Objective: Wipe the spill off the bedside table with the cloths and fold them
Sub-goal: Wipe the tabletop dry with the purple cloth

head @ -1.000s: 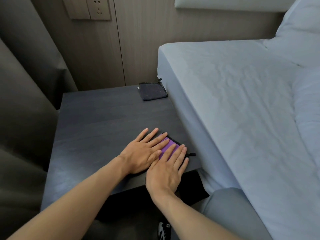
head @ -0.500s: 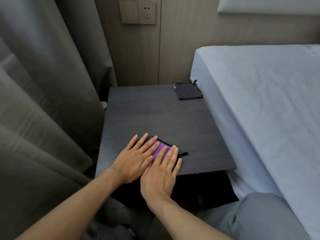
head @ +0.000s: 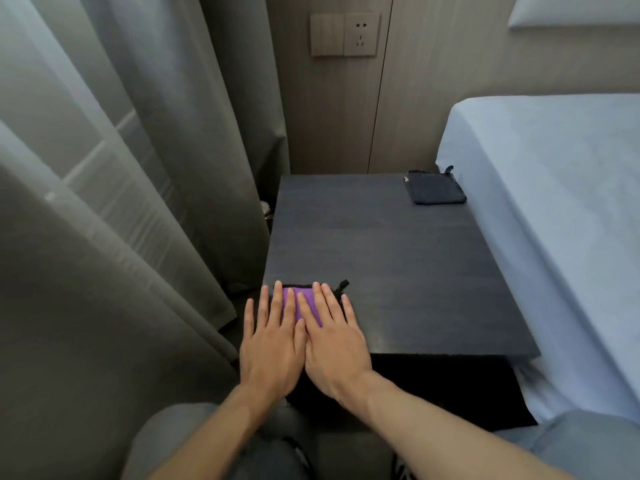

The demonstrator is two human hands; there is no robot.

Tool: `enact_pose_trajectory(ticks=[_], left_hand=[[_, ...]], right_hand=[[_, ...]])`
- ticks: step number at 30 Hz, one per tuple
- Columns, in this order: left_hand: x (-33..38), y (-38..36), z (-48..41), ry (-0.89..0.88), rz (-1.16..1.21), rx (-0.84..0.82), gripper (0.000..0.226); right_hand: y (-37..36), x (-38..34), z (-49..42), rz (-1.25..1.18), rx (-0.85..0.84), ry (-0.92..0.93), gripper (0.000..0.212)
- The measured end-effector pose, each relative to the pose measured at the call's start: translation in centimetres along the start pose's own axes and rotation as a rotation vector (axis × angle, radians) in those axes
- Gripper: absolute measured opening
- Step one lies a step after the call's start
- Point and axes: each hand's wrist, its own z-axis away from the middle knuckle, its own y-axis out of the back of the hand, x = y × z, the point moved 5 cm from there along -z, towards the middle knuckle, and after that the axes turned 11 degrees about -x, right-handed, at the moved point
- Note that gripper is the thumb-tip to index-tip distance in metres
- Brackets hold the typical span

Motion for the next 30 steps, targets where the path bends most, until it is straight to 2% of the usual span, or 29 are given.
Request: enact_pose_trajectory(ticks=[5,8,11,23,27,30], left_hand=[[3.3,-0.8,2.9,0.273,0.209,0.087,0.071],[6.1,-1.3,3.2,0.306,0.265,0.094,0.071],[9.8,-1.6,3.1,0.266,0.3,0.094,0.072],[23.8,-2.0,1.3,-0.07,0.167,-0.071,0.071],[27.4,-1.6,0.1,-0.264,0.162,-0.1,0.074],[28.8,-0.6,-1.7,-0.341,0.204,-0.137,0.062]], right_hand=[[0.5,2.5,0.4,0.092,-0.014,0.307,0.058],[0.5,5.1,1.3,0.115,-0.023,0.351,0.056],[0.4,8.6,2.9,0.109,-0.036,0.336,0.056],[0.2,21.8,10.6,0.065,-0.05,0.029,0.065],[0.2,25.2,12.7,-0.009,-0.051,-0.149,0.063],[0.5,26.9,12.9,-0.138,-0.01,-0.317,0.061]])
